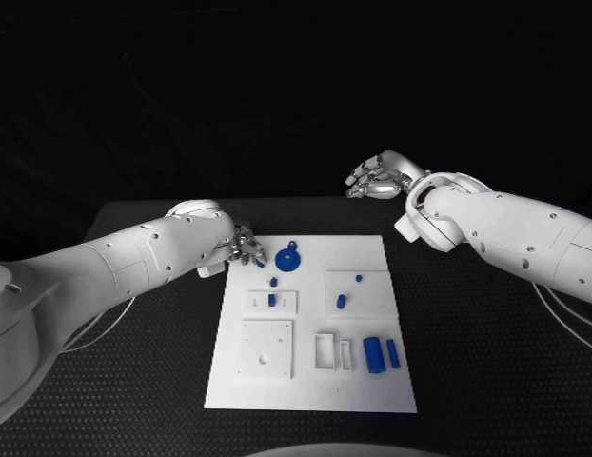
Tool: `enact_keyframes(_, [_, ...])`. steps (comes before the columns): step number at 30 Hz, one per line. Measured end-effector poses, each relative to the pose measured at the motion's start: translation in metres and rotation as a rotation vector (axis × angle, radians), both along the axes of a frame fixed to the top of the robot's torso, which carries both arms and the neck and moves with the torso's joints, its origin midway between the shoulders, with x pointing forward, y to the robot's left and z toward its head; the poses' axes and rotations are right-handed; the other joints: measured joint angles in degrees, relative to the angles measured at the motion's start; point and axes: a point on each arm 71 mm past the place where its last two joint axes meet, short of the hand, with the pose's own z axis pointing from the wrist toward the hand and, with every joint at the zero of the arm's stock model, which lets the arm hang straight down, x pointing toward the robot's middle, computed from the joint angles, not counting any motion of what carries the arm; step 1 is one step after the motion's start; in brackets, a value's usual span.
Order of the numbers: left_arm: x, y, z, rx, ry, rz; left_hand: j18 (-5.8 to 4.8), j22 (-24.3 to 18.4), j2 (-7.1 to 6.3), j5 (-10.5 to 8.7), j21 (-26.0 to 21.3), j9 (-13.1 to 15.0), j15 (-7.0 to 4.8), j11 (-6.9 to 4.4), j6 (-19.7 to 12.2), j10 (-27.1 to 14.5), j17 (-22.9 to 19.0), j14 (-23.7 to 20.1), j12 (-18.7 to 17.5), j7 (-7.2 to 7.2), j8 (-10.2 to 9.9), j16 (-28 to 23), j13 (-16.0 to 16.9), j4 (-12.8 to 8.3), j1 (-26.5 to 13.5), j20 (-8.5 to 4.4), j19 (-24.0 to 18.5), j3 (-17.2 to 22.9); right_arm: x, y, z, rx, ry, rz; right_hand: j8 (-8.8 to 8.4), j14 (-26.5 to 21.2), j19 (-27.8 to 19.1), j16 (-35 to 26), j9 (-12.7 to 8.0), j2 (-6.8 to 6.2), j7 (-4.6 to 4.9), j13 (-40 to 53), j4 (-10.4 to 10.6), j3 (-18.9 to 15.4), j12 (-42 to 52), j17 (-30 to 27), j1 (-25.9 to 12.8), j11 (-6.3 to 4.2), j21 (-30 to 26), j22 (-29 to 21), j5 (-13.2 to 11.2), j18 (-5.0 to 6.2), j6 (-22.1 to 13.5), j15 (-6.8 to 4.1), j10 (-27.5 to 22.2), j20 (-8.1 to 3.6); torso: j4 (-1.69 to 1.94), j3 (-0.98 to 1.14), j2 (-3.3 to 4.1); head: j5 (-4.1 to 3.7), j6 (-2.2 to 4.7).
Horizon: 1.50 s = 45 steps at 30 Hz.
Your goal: Assemble the parts on the task board
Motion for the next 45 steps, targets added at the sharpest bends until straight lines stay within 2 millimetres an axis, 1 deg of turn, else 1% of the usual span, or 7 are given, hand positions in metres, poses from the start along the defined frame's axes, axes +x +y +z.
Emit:
enact_keyframes(6, [-0.002, 0.009, 0.001, -0.026, -0.001, 0.021, 0.00, 0.24, 0.15, 0.03, 0.43, -0.07, -0.09, -0.22, 1.05, 1.21, 0.06, 0.73, 0.00, -0.35, 0.00, 0.79, -0.01, -1.33, -0.15, -0.46, 1.15, 0.59, 0.000, -0.001, 0.000, -0.001, 0.000, -0.003, 0.00, 0.00, 0.00, 0.00, 0.00, 0.00, -0.04, 0.00, 0.00, 0.00, 0.00, 0.05, 0.00, 0.00, 0.00, 0.05, 0.00, -0.01, 0.04, 0.00, 0.00, 0.00, 0.02, 0.00, -0.02, 0.12, -0.09])
enact_keyframes(15, [-0.010, 0.025, 0.013, -0.134, -0.020, 0.089, 0.00, 0.23, 0.36, 0.12, 0.66, -0.08, -0.06, -0.09, 1.12, 1.50, 0.06, 0.92, 0.00, -0.31, 0.00, 1.02, -0.08, -1.65, -0.36, -0.59, 1.63, 0.89, 0.000, -0.008, 0.000, -0.004, 0.000, -0.013, 0.00, 0.00, 0.00, 0.00, -0.03, 0.00, -0.04, 0.00, 0.00, 0.00, 0.00, 0.05, 0.00, 0.00, -0.23, 0.05, 0.00, 0.00, 0.04, 0.00, 0.00, 0.00, 0.10, 0.07, -0.12, 0.19, -0.04])
enact_keyframes(19, [-0.018, 0.032, 0.019, -0.166, -0.030, 0.098, 0.00, 0.23, 0.36, 0.12, 0.88, -0.08, 0.02, -0.11, 1.33, 1.53, 0.06, 1.02, 0.00, -0.52, 0.00, 1.02, -0.14, -1.65, -0.36, -0.58, 2.04, 0.88, 0.000, -0.010, 0.000, -0.004, 0.000, -0.015, 0.00, 0.00, 0.00, 0.00, -0.05, 0.00, -0.04, 0.00, 0.00, 0.00, 0.00, 0.04, 0.00, 0.00, -0.23, 0.11, 0.00, 0.00, 0.04, 0.00, 0.00, 0.00, 0.14, 0.07, -0.12, 0.16, -0.08])
enact_keyframes(23, [-0.030, 0.035, 0.031, -0.207, -0.056, 0.095, 0.00, 0.22, 0.36, 0.12, 0.88, -0.08, 0.03, -0.06, 1.49, 1.89, 0.06, 1.06, 0.00, -0.68, 0.00, 1.02, -0.23, -1.72, -0.36, -0.89, 2.35, 0.82, -0.001, -0.011, 0.000, -0.004, 0.001, -0.016, 0.00, 0.00, 0.00, 0.00, -0.05, 0.00, -0.05, 0.00, 0.00, 0.00, -0.06, 0.04, 0.00, 0.00, -0.23, 0.11, -0.01, 0.00, 0.05, 0.00, 0.00, 0.00, 0.18, 0.18, -0.14, 0.23, -0.19])
enact_keyframes(27, [-0.044, 0.037, 0.036, -0.227, -0.080, 0.093, 0.00, 0.22, 0.36, 0.11, 0.88, -0.08, 0.02, 0.12, 1.63, 2.14, -0.03, 1.24, 0.00, -0.82, 0.00, 1.24, -0.31, -1.72, -0.36, -0.69, 2.55, 0.82, -0.001, -0.014, 0.000, -0.005, 0.001, -0.020, 0.00, 0.00, 0.00, -0.22, -0.05, 0.00, -0.05, 0.00, 0.07, -0.07, -0.21, 0.04, 0.00, 0.00, -0.23, 0.18, -0.04, 0.00, 0.05, 0.00, 0.00, 0.00, 0.21, 0.22, -0.19, 0.32, -0.27])
enact_keyframes(38, [-0.081, 0.042, 0.021, -0.178, -0.145, 0.074, -0.07, 0.21, -0.62, -0.01, 1.29, -0.17, 0.35, 0.59, 2.44, 3.29, -0.40, 2.15, -0.67, -0.64, -0.01, 1.24, -0.72, -0.72, 0.62, -1.29, 3.98, 2.07, -0.001, -0.018, 0.000, -0.007, 0.001, -0.027, 0.20, 0.00, 0.00, -0.22, -0.04, 0.00, -0.05, 0.00, 0.16, -0.16, -0.21, 0.09, 0.00, 0.00, -0.23, 0.21, 0.18, 0.00, 0.05, 0.00, 0.00, 0.00, 0.48, 0.29, -0.27, 0.54, -0.75])
enact_keyframes(45, [-0.088, 0.040, 0.014, -0.145, -0.208, 0.065, -0.46, 0.21, -1.23, 0.07, 1.32, -0.87, 0.47, 0.68, 2.78, 3.76, -0.40, 2.31, -0.94, -0.48, -0.01, 1.24, -0.72, -0.23, 1.23, -1.40, 4.50, 2.56, -0.001, -0.019, 0.000, -0.007, 0.002, -0.030, 0.19, -0.15, 0.00, -0.22, -0.04, 0.00, -0.05, 0.00, 0.16, -0.15, -0.21, 0.09, 0.00, 0.00, -0.46, 0.23, 0.18, 0.00, 0.05, 0.15, 0.00, 0.00, 0.51, 0.32, -0.32, 0.89, -0.91])
